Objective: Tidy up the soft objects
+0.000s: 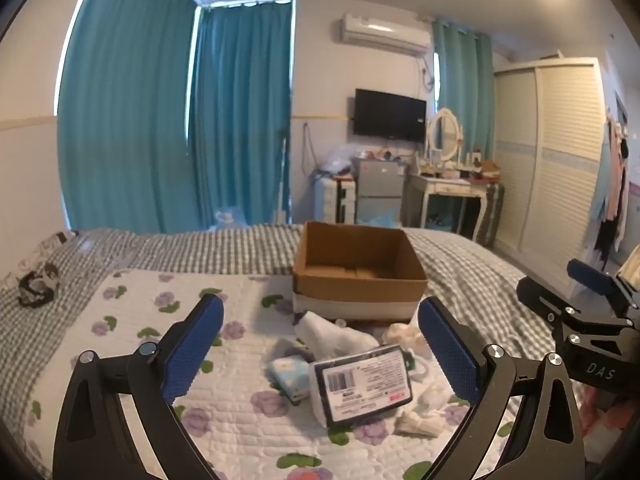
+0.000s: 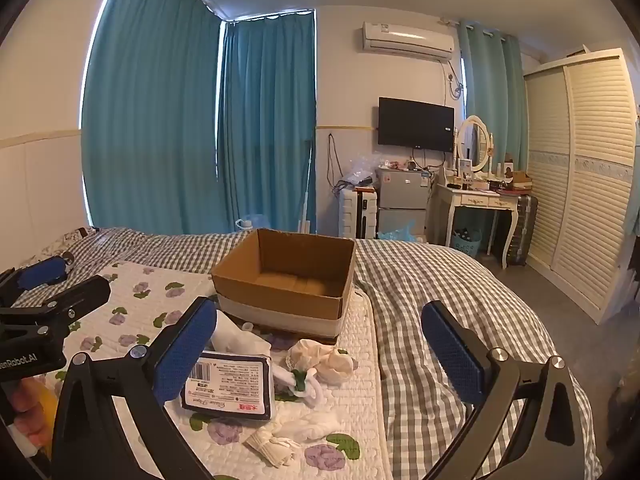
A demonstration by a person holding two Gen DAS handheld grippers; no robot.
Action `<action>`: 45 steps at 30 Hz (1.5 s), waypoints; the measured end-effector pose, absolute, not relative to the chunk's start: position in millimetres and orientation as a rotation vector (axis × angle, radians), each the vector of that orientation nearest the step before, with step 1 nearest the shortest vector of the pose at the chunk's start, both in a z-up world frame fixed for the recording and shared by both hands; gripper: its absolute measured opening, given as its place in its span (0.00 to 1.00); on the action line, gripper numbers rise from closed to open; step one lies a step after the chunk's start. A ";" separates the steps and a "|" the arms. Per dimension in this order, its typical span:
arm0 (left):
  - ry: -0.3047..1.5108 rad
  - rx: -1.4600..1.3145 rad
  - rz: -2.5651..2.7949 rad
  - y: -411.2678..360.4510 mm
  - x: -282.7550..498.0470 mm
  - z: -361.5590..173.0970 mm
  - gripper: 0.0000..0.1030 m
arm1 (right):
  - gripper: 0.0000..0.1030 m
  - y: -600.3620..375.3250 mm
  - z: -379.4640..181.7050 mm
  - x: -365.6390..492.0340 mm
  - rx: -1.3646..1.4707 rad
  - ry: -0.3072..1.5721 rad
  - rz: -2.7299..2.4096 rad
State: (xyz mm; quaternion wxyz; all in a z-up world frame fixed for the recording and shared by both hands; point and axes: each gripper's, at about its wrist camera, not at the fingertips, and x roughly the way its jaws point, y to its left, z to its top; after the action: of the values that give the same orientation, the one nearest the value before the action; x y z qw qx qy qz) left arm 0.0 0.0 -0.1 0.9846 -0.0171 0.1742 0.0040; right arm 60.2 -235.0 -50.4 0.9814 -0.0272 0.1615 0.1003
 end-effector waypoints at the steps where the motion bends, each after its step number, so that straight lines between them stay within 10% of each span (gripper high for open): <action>1: 0.354 -0.034 0.011 -0.1 -0.2 -0.2 0.97 | 1.00 -235.0 -50.5 60.3 -0.055 0.326 0.202; 45: 0.378 -0.039 0.013 -1.9 -2.0 -4.8 0.97 | 1.00 -237.5 -61.3 63.0 -0.051 0.347 0.207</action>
State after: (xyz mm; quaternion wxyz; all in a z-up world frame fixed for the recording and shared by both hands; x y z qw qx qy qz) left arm -2.0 -1.9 -4.8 0.9820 -0.0192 0.1876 0.0062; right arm 63.0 -237.5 -61.3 0.9793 -0.0251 0.1725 0.1029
